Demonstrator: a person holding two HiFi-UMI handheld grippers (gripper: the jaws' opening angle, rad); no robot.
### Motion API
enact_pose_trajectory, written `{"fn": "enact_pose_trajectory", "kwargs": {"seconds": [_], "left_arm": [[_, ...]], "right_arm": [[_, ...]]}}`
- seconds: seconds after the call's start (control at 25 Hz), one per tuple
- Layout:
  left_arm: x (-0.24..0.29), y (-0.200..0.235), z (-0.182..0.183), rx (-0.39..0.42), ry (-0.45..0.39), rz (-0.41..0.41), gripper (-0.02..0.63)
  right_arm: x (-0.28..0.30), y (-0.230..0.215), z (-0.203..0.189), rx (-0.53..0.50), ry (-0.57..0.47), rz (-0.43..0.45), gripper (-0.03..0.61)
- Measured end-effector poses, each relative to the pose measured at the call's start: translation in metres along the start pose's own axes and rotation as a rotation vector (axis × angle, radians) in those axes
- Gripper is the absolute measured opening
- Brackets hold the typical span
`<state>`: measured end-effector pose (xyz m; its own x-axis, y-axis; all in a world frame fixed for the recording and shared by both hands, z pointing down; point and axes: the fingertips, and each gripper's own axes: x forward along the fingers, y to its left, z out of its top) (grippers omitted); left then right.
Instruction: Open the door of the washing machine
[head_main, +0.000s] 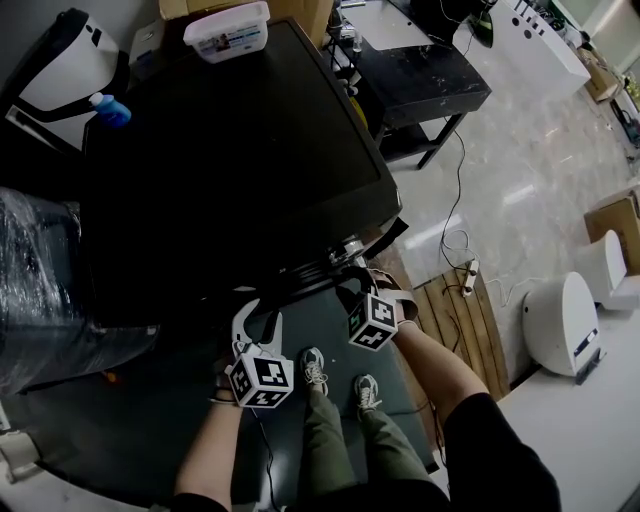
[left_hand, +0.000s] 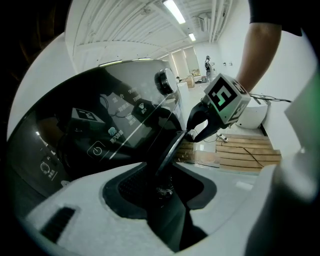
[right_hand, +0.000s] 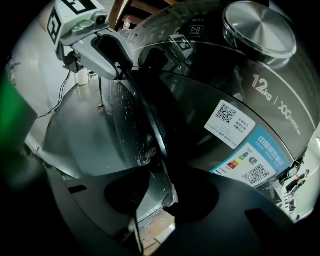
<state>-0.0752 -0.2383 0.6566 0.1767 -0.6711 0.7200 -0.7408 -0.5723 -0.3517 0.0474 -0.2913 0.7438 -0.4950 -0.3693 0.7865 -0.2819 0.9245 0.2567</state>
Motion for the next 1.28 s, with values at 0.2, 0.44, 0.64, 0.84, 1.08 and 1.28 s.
{"fn": "enact_pose_trajectory", "kwargs": {"seconds": [0.2, 0.44, 0.64, 0.84, 1.08, 1.28], "left_arm": [[-0.001, 0.000, 0.000, -0.029, 0.004, 0.001, 0.152], [-0.002, -0.004, 0.002, -0.060, 0.009, -0.017, 0.152], [-0.037, -0.050, -0.019, 0.064, -0.016, -0.119, 0.180], [-0.061, -0.076, -0.040, 0.147, -0.020, -0.145, 0.195], [-0.084, -0.092, -0.066, 0.119, 0.087, -0.063, 0.202], [-0.113, -0.103, -0.091, -0.010, 0.170, 0.040, 0.210]], "right_arm": [[0.000, 0.001, 0.000, 0.004, 0.001, -0.008, 0.155], [-0.005, 0.003, -0.004, 0.027, 0.003, 0.000, 0.155], [-0.041, 0.090, -0.034, -0.038, -0.058, 0.148, 0.118], [-0.063, 0.145, -0.044, 0.087, -0.100, 0.104, 0.118], [-0.089, 0.194, -0.052, 0.205, -0.094, 0.157, 0.160], [-0.132, 0.220, -0.048, 0.217, -0.135, 0.200, 0.175]]}}
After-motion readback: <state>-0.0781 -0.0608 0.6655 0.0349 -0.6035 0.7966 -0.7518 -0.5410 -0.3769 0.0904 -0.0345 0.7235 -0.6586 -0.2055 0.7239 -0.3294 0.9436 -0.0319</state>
